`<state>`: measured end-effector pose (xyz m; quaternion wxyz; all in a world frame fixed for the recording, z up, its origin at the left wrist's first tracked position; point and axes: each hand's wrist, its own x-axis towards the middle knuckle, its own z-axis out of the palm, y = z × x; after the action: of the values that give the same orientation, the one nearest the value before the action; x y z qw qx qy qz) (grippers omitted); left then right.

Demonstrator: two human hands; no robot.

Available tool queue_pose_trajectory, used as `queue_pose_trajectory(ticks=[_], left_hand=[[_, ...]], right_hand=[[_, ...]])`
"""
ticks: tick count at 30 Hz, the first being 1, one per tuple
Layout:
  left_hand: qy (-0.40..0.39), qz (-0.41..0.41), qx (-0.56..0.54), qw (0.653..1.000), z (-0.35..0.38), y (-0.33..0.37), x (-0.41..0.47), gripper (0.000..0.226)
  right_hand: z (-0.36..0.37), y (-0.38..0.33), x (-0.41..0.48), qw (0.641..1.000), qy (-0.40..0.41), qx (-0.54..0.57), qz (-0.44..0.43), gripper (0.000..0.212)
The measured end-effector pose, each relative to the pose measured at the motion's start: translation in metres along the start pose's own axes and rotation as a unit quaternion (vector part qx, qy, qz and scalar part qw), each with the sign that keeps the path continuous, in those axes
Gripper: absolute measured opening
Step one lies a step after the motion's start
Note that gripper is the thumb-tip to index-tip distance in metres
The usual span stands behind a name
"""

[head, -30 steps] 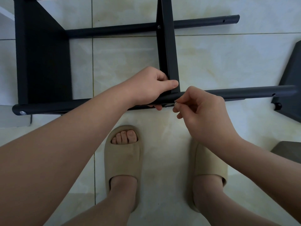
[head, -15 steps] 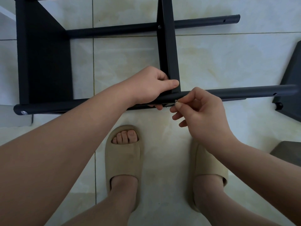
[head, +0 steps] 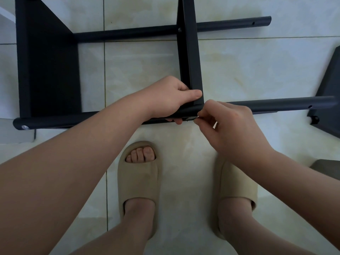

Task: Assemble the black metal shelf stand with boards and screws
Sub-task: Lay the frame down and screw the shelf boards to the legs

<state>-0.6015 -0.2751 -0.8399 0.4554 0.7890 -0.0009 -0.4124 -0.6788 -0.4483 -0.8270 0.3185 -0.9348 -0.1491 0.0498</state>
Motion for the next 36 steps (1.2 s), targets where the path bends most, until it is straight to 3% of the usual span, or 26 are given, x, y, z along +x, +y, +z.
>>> queue_pose_trajectory(ticks=[6, 12, 17, 30, 36], left_hand=[[0.002, 0.011, -0.001, 1.0, 0.0, -0.001, 0.0, 0.039], [0.006, 0.017, -0.017, 1.0, 0.001, -0.003, 0.002, 0.036], [0.012, 0.013, -0.021, 1.0, 0.001, -0.004, 0.004, 0.035], [0.009, 0.009, -0.026, 1.0, 0.001, -0.002, 0.001, 0.035], [0.003, 0.01, -0.03, 0.999, 0.0, -0.002, 0.002, 0.037]], right_hand=[[-0.001, -0.004, 0.006, 0.998, -0.011, -0.062, 0.02, 0.03], [-0.001, -0.002, 0.004, 0.999, -0.014, -0.037, 0.037, 0.022], [-0.004, -0.003, 0.001, 0.998, -0.018, -0.015, -0.05, 0.003], [0.006, 0.008, 0.002, 0.999, 0.036, -0.005, -0.028, 0.022], [0.004, 0.01, -0.002, 0.998, 0.012, -0.006, -0.056, 0.01]])
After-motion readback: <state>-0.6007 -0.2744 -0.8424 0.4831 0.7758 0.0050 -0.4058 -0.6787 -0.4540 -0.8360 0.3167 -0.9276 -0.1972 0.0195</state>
